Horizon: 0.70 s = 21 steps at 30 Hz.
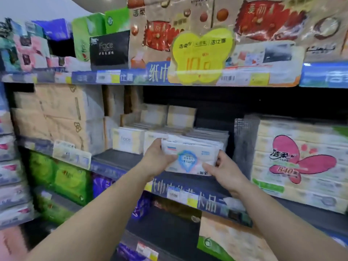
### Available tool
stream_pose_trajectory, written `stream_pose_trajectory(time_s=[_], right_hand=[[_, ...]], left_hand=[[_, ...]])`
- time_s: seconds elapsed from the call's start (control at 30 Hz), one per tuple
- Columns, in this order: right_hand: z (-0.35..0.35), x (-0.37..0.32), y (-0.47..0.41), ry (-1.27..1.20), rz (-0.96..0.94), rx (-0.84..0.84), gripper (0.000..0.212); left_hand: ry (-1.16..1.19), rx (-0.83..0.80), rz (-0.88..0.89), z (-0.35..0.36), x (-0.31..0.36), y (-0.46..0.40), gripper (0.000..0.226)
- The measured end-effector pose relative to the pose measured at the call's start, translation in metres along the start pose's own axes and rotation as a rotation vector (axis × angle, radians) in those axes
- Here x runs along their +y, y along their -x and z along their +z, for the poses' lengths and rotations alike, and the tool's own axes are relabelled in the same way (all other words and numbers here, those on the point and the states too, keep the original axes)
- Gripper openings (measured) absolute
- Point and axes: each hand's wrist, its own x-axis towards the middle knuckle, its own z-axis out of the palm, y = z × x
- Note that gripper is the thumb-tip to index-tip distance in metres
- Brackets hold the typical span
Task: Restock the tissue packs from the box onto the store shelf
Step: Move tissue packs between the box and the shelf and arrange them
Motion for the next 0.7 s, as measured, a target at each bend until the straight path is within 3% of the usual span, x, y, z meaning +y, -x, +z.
stream_pose_trajectory(time_s=[0.1, 0.17, 0.3, 0.4, 0.47, 0.53, 0.6, 0.7], right_hand=[[0.006, 0.017, -0.013, 0.018, 0.083, 0.110, 0.030], [0.010, 0.025, -0.016, 0.059, 0.173, 0.093, 0.039], [0.014, 0.025, -0.018, 0.326, 0.237, 0.022, 0.058], [0.017, 0.022, -0.016, 0.408, 0.225, 0.025, 0.055], [0.017, 0.022, -0.017, 0.304, 0.245, 0.057, 0.045], [0.015, 0.015, -0.017, 0.125, 0.239, 0.185, 0.034], [0.013, -0.002, -0.021, -0.029, 0.178, 0.351, 0.027], [0.014, -0.044, -0.031, -0.061, 0.047, 0.348, 0.024]], left_hand=[[0.009, -0.146, 0.021, 0.004, -0.022, -0.035, 0.046], [0.019, -0.253, 0.033, 0.005, -0.038, -0.048, 0.060], [-0.070, -0.389, 0.055, 0.004, -0.056, -0.065, 0.063], [-0.147, -0.432, 0.077, 0.001, -0.057, -0.071, 0.073], [-0.101, -0.417, 0.063, -0.002, -0.053, -0.070, 0.096], [-0.177, -0.271, 0.212, -0.008, -0.039, -0.068, 0.110], [-0.351, -0.140, 0.471, -0.012, -0.017, -0.067, 0.105], [-0.625, -0.134, 0.758, -0.012, 0.022, -0.067, 0.092]])
